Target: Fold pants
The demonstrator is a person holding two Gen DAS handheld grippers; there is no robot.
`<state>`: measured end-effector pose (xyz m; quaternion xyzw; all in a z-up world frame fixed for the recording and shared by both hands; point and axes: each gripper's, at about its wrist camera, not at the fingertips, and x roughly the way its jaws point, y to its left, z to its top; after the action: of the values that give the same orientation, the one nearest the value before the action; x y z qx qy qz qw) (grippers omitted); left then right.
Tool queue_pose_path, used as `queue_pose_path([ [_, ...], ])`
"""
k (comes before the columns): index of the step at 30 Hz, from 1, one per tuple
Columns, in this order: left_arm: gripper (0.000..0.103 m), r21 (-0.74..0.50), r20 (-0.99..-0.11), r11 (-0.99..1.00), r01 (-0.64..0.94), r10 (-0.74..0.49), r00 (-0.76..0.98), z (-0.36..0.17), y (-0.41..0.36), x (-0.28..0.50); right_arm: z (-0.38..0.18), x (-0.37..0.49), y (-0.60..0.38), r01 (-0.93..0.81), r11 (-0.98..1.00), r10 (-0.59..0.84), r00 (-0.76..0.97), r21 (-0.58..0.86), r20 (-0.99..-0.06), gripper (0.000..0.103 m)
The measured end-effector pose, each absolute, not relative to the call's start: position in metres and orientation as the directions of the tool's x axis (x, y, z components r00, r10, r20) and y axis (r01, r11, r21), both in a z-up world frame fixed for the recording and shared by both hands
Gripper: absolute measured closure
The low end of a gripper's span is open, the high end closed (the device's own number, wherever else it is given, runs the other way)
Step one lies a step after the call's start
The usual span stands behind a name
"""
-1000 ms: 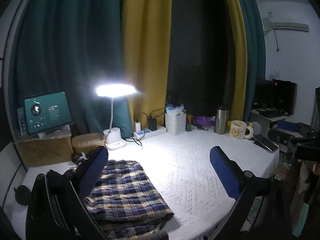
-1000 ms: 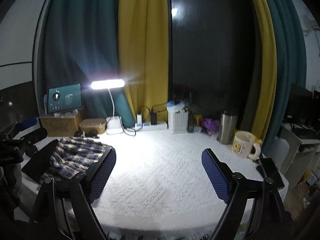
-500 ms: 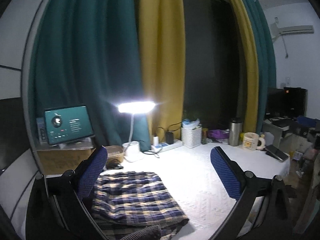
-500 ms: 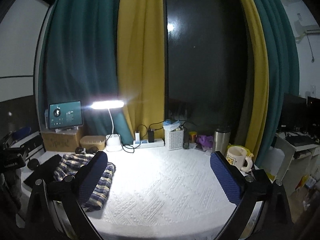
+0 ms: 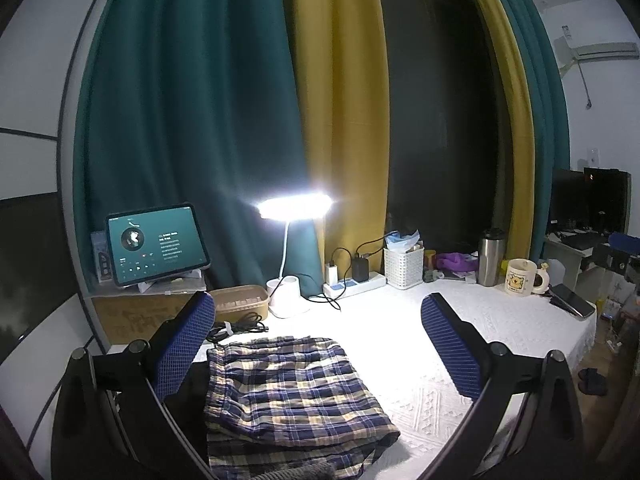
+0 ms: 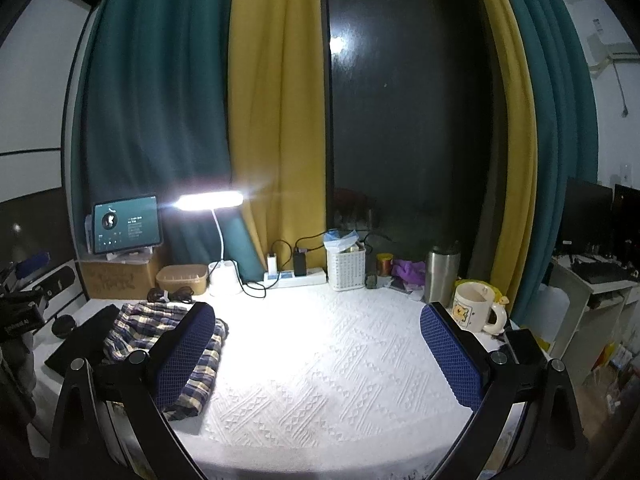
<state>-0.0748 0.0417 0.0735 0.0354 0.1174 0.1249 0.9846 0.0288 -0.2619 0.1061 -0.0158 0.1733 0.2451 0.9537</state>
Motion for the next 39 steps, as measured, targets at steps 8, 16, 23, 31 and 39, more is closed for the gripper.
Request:
queue_pose_path([
  [8, 0.001, 0.102, -0.230, 0.968, -0.231, 0.249, 0.941, 0.0717, 0.0395, -0.0747, 0.1043, 0.0301, -0.2636, -0.464, 0.884, 0.454, 0.824, 0.057, -0.339, 0.000],
  [16, 0.001, 0.095, -0.240, 0.967, -0.238, 0.254, 0.937, 0.0713, 0.0417, -0.0765, 0.1032, 0.0287, -0.2625, -0.470, 0.881, 0.456, 0.821, 0.047, -0.342, 0.000],
  [23, 0.001, 0.090, -0.253, 0.968, -0.233, 0.248, 0.935, 0.0683, 0.0430, -0.0743, 0.1010, 0.0312, -0.2613, -0.469, 0.883, 0.450, 0.823, 0.032, -0.347, 0.000],
  [31, 0.001, 0.093, -0.257, 0.970, -0.225, 0.241, 0.936, 0.0675, 0.0407, -0.0729, 0.1002, 0.0328, -0.2619, -0.467, 0.884, 0.448, 0.822, 0.035, -0.350, 0.000],
  [39, 0.001, 0.094, -0.263, 0.971, -0.219, 0.236, 0.935, 0.0663, 0.0396, -0.0719, 0.0995, 0.0327, -0.2609, -0.465, 0.884, 0.447, 0.822, 0.036, -0.353, 0.000],
])
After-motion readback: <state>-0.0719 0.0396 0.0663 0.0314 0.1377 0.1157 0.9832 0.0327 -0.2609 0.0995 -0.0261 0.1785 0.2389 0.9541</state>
